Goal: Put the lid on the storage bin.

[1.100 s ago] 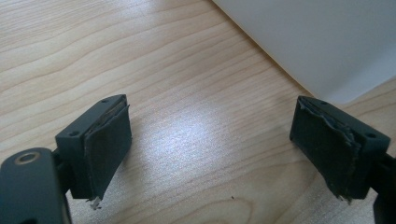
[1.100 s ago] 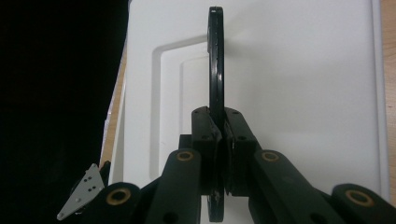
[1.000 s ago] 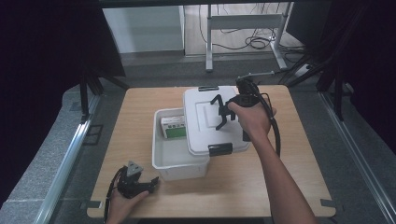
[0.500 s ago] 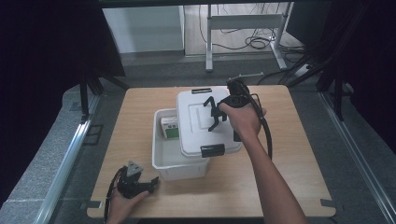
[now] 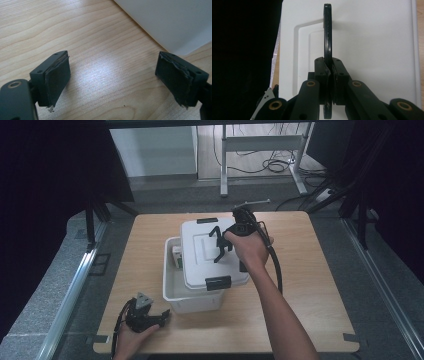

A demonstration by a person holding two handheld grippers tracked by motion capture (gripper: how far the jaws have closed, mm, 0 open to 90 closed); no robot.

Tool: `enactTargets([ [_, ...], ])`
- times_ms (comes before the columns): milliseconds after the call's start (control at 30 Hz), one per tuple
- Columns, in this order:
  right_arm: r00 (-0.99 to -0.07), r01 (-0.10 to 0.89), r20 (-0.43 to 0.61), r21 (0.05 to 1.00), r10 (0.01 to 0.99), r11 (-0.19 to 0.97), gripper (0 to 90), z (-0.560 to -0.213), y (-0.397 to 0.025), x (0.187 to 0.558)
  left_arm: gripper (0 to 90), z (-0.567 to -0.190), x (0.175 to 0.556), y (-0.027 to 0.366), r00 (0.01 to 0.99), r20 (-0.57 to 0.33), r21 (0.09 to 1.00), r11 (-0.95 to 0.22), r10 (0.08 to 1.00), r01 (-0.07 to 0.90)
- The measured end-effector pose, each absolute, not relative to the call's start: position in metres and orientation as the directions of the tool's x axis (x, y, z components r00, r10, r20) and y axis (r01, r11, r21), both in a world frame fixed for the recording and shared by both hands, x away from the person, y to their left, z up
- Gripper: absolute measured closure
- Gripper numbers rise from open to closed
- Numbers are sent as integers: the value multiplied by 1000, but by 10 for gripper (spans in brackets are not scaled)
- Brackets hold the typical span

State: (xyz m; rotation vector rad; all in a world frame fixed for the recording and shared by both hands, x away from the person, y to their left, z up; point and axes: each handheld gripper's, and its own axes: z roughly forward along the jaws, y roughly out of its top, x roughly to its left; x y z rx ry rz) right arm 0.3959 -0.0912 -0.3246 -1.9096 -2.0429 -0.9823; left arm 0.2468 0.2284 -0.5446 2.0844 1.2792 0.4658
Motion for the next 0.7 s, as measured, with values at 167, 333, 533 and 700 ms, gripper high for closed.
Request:
enactTargets([
  [167, -164, 944, 551, 330, 819, -33, 848, -327, -82, 395, 125, -545, 247, 228, 461, -32, 683, -318, 887, 658],
  [333, -163, 946, 556, 322, 815, -31, 848, -327, -75, 395, 124, -545, 247, 228, 461, -32, 683, -318, 887, 658],
  [533, -174, 947, 550, 320, 817, -14, 848, -328, -62, 394, 124, -545, 247, 228, 462, -32, 683, -318, 886, 658],
  [700, -177, 951, 550, 310, 816, -3, 848, -330, -52, 393, 124, -545, 247, 228, 462, -32, 683, -318, 886, 658],
])
